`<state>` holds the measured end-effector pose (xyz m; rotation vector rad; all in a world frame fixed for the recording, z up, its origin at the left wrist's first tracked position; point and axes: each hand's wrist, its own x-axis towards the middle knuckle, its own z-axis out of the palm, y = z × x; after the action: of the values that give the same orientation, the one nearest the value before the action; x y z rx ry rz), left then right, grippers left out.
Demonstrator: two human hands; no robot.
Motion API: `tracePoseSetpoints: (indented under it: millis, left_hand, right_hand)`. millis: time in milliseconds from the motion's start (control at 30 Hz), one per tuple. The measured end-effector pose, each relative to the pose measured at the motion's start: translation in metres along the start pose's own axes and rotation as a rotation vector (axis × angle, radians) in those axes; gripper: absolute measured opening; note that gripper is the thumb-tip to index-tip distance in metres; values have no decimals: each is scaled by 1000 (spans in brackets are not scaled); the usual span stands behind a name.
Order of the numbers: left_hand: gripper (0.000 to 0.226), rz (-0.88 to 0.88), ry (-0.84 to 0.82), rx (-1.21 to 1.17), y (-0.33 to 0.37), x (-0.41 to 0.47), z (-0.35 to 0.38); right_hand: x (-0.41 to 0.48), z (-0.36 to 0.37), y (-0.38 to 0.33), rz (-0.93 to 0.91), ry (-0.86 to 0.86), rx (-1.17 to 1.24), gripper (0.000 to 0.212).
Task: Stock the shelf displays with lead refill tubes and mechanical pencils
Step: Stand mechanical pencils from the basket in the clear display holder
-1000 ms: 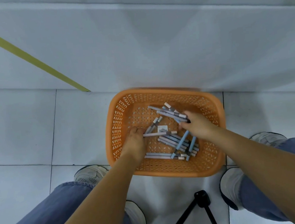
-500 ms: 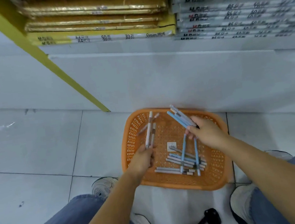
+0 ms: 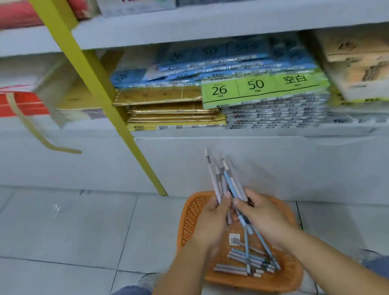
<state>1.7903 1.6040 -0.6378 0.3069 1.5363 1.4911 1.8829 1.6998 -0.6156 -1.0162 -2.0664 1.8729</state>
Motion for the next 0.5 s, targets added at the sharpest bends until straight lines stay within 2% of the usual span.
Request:
tracePoseSetpoints:
  millis: [133, 200, 333, 500]
  left_hand:
    - [33, 32, 17, 54, 45, -18, 9]
    - [34, 64, -24, 32, 74, -29, 11]
    - [33, 161, -135, 11, 136, -51, 19]
    - [34, 301, -176, 89, 202, -71, 34]
  right_hand:
    - [-16, -7, -43, -119, -79, -24, 34]
    - [-22, -16, -68, -181, -124, -53, 36]
    - [-36, -38, -128, -177, -283, 12, 41]
    - [-43, -66, -192, -323, -361, -184, 46]
